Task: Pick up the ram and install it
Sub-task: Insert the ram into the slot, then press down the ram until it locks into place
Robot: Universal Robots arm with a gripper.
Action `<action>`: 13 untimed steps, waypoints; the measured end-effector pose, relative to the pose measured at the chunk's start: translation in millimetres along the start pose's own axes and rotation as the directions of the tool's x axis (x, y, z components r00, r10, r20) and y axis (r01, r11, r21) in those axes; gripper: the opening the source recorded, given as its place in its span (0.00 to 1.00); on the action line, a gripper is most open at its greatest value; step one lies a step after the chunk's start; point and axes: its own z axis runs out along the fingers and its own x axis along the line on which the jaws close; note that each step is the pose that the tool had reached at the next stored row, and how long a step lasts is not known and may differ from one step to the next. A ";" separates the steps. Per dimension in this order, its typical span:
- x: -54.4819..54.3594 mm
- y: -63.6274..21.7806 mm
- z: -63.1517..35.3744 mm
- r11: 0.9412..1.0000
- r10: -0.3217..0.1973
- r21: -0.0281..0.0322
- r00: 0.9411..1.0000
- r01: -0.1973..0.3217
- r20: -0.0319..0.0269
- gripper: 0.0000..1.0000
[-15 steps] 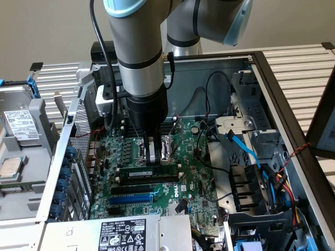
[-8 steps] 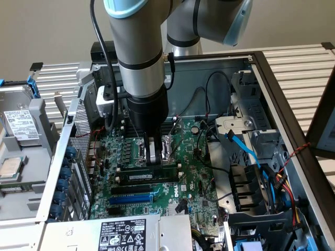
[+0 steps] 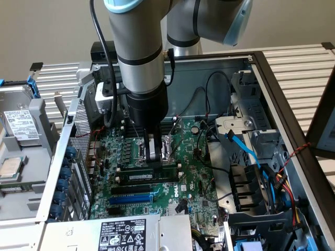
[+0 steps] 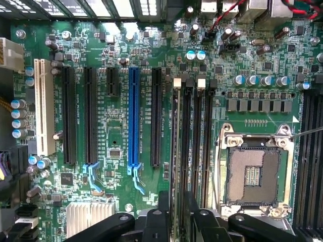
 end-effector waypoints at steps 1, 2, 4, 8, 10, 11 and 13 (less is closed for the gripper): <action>0.0 -0.4 -0.9 1.000 0.000 -0.001 1.000 0.000 0.000 0.26; -0.1 -0.5 -1.2 1.000 0.000 -0.001 1.000 0.000 0.000 0.26; 0.0 -0.6 -1.3 1.000 0.000 -0.001 1.000 0.000 0.000 0.26; 0.0 -0.5 -1.3 1.000 0.000 -0.001 1.000 0.000 0.000 0.26; 0.0 -0.6 -1.3 1.000 0.000 -0.001 1.000 0.000 0.000 0.26; 0.0 -0.5 -1.3 1.000 0.000 -0.001 1.000 0.000 0.000 0.26; 0.0 -0.5 -1.3 1.000 0.000 -0.001 1.000 0.000 0.000 0.26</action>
